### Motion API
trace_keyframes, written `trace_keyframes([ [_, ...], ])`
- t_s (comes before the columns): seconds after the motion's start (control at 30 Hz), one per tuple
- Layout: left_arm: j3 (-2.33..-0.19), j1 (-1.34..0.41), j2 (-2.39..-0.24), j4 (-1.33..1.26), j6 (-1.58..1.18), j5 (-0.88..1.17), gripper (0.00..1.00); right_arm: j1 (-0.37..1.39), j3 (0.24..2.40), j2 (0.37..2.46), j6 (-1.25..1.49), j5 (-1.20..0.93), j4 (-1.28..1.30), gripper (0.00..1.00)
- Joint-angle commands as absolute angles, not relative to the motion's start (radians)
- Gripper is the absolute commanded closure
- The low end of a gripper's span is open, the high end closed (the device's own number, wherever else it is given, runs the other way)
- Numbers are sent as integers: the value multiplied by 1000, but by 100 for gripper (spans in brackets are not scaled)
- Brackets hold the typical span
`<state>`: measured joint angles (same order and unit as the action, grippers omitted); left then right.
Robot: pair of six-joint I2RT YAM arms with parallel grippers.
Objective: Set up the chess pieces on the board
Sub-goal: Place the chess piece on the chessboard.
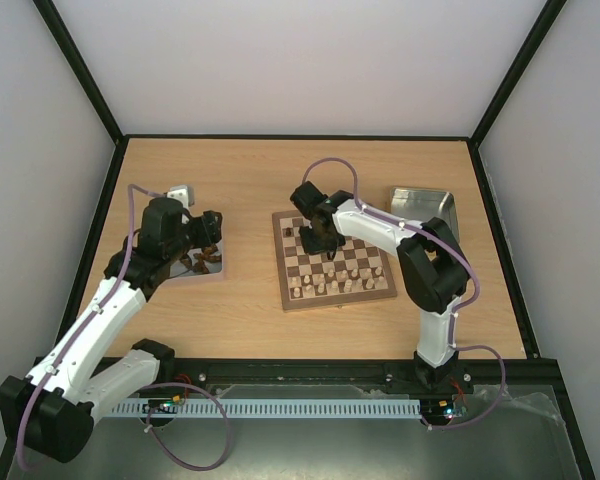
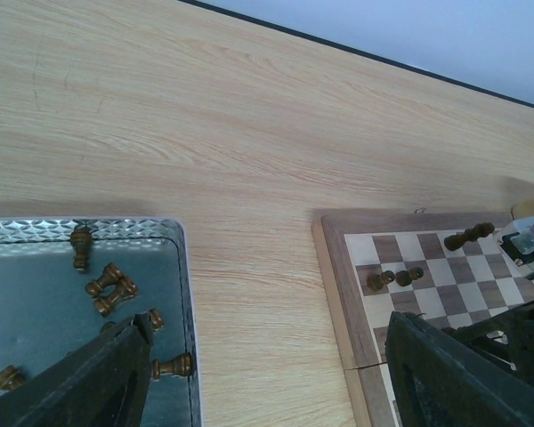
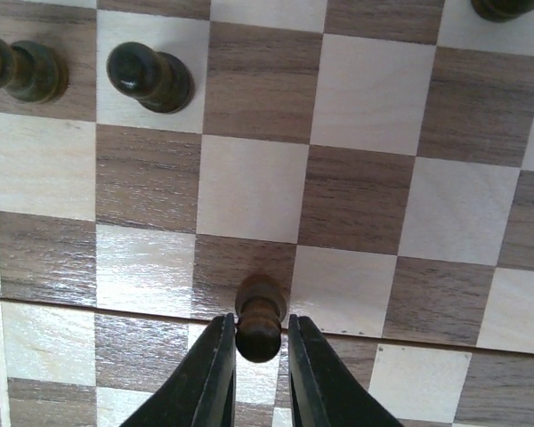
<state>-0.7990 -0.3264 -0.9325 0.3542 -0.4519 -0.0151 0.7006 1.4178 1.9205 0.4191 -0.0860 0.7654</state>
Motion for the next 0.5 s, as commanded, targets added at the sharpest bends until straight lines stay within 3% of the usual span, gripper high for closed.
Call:
trace_keyframes([
  [0.0, -785, -316, -924, 344, -437, -10, 26, 706, 1404, 1907, 420, -45, 756, 88],
  [0.1, -784, -312, -928, 344, -438, -8, 26, 707, 1401, 1902, 424, -18, 732, 98],
  [0.47, -781, -301, -934, 343, -442, -5, 26, 700, 1480, 1957, 426, 34, 666, 98],
])
